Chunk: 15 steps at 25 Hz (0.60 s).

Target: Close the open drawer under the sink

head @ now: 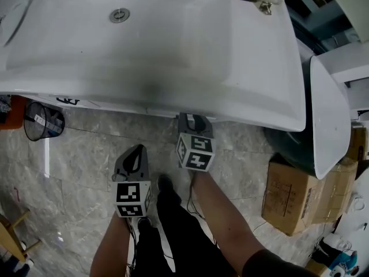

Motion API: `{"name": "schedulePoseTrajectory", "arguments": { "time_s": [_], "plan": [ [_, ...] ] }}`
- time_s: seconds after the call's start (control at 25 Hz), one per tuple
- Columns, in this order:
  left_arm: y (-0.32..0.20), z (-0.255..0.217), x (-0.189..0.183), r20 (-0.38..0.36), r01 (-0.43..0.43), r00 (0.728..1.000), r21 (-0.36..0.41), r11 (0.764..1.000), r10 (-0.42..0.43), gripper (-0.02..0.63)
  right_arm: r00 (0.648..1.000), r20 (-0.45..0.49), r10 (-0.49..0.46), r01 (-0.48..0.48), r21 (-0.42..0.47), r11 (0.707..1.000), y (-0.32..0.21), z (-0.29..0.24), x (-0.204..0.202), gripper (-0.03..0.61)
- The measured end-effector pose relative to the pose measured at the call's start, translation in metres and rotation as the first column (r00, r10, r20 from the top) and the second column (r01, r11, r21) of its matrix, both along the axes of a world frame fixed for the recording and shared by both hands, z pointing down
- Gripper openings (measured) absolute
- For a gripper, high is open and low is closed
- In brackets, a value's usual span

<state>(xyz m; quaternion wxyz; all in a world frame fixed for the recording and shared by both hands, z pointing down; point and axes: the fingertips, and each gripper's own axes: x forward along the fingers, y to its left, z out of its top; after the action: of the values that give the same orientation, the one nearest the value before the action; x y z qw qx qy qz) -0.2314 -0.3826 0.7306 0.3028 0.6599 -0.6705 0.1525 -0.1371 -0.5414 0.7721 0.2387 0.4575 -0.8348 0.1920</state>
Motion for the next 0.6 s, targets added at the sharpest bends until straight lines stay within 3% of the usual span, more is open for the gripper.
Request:
{"name": "schedulePoseTrajectory", "arguments": {
  "time_s": [0.28, 0.6],
  "plan": [
    [0.014, -0.005, -0.005, -0.017, 0.029, 0.999, -0.010, 1.000, -0.029, 0.015, 0.997, 0.055, 0.060, -0.058, -0.039, 0.998, 0.003, 0.000, 0.001, 0.140],
    [0.037, -0.036, -0.004, -0.034, 0.044, 0.998, 0.015, 0.999, -0.044, 0.015, 0.995, 0.041, 0.087, -0.085, -0.054, 0.995, 0.034, -0.023, 0.010, 0.141]
  ]
}}
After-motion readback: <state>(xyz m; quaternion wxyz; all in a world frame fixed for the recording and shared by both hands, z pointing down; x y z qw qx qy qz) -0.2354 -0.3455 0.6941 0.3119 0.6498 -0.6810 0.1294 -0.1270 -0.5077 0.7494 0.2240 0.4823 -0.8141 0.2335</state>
